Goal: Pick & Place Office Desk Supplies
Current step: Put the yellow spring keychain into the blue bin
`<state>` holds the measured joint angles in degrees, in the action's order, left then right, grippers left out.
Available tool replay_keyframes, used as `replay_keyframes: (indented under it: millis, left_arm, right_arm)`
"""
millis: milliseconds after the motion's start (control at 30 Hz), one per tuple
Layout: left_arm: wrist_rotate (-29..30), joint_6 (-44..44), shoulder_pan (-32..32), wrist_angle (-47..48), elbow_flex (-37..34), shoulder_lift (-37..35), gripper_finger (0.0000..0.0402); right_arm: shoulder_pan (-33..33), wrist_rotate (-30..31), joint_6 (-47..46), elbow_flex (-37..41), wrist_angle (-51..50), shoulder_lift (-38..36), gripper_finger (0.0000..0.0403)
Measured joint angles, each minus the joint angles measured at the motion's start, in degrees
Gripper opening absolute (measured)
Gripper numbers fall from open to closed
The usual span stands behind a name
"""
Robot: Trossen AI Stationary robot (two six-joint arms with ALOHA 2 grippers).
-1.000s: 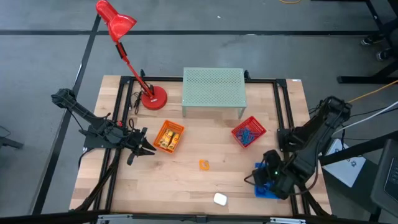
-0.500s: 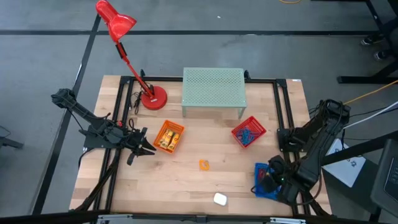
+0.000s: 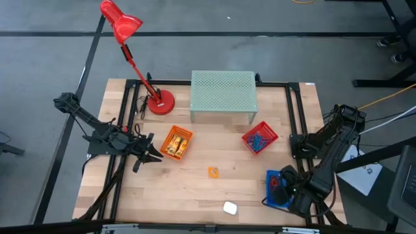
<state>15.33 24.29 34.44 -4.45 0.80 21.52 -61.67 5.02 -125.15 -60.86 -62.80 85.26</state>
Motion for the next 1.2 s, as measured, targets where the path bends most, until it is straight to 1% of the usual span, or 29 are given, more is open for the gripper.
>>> replay_keyframes:
  millis: [67, 133, 200, 267, 333, 367, 400, 433, 500, 567, 633, 700, 833, 900, 967, 1067, 1200]
  left_arm:
    - [-0.01, -0.02, 0.02, 0.02, -0.02, 0.0, 0.009]
    - [-0.02, 0.0, 0.01, 0.0, 0.0, 0.0, 0.009]
    - [-0.02, 0.0, 0.01, 0.02, -0.02, 0.0, 0.009]
    - [0.0, -0.01, 0.0, 0.0, -0.01, 0.0, 0.009]
    - [-0.01, -0.01, 0.0, 0.0, -0.02, 0.0, 0.009]
    - [-0.01, -0.01, 0.01, 0.0, 0.0, 0.0, 0.009]
    - [-0.02, -0.02, 0.0, 0.02, 0.0, 0.0, 0.009]
    - [-0.02, -0.02, 0.0, 0.02, -0.02, 0.0, 0.009]
    - [-0.02, 0.0, 0.02, 0.0, -0.01, 0.0, 0.009]
    - [-0.02, 0.0, 0.0, 0.04, -0.02, 0.0, 0.009]
    - [-0.02, -0.01, 0.01, 0.02, -0.02, 0.0, 0.009]
    - [0.0, -0.02, 0.0, 0.02, 0.0, 0.0, 0.009]
    - [-0.02, -0.02, 0.0, 0.02, -0.01, 0.0, 0.009]
    - [-0.01, -0.02, 0.01, 0.0, 0.0, 0.0, 0.009]
    - [0.0, -0.02, 0.02, 0.0, -0.02, 0.0, 0.009]
    - [-0.01, -0.01, 0.01, 0.0, -0.01, 0.0, 0.009]
    - [-0.02, -0.02, 0.02, 0.0, -0.02, 0.0, 0.009]
  right_arm:
    - [0.74, 1.15, -0.23, -0.03, 0.42, -0.07, 0.0207]
    - [2.1, 4.51, -0.23, -0.53, 1.67, -0.43, 0.021]
    - [4.52, 10.72, 0.23, -1.56, 3.59, -0.62, 0.021]
    - [7.42, 18.68, 2.65, -2.46, 7.42, -0.62, 0.0207]
    - [10.94, 25.96, 7.96, -2.75, 14.99, -0.63, 0.0203]
    - [13.02, 27.17, 12.43, -2.75, 19.64, -0.62, 0.0201]
    - [15.47, 26.79, 17.71, -2.77, 24.32, -0.41, 0.0199]
    - [17.95, 25.17, 23.33, -2.83, 29.26, 0.1, 0.0198]
    - [22.88, 20.16, 33.74, -2.89, 37.36, 2.07, 0.0194]
    - [27.12, 15.39, 41.89, -3.26, 41.77, 4.47, 0.0191]
    - [30.75, 10.88, 48.77, -5.14, 41.93, 7.01, 0.0187]
    - [33.73, 6.76, 54.96, -7.32, 39.62, 9.38, 0.0184]
    - [37.59, 1.16, 66.44, -11.84, 36.18, 14.44, 0.0179]
    - [38.95, -1.75, 70.1, -13.99, 35.94, 16.91, 0.0178]
    - [39.94, -3.34, 71.95, -15.73, 34.54, 19.34, 0.0178]
    - [41.11, -3.59, 73.33, -17.31, 30.79, 22.66, 0.0178]
    - [42.18, -4.48, 73.34, -17.57, 29.54, 26.09, 0.0178]
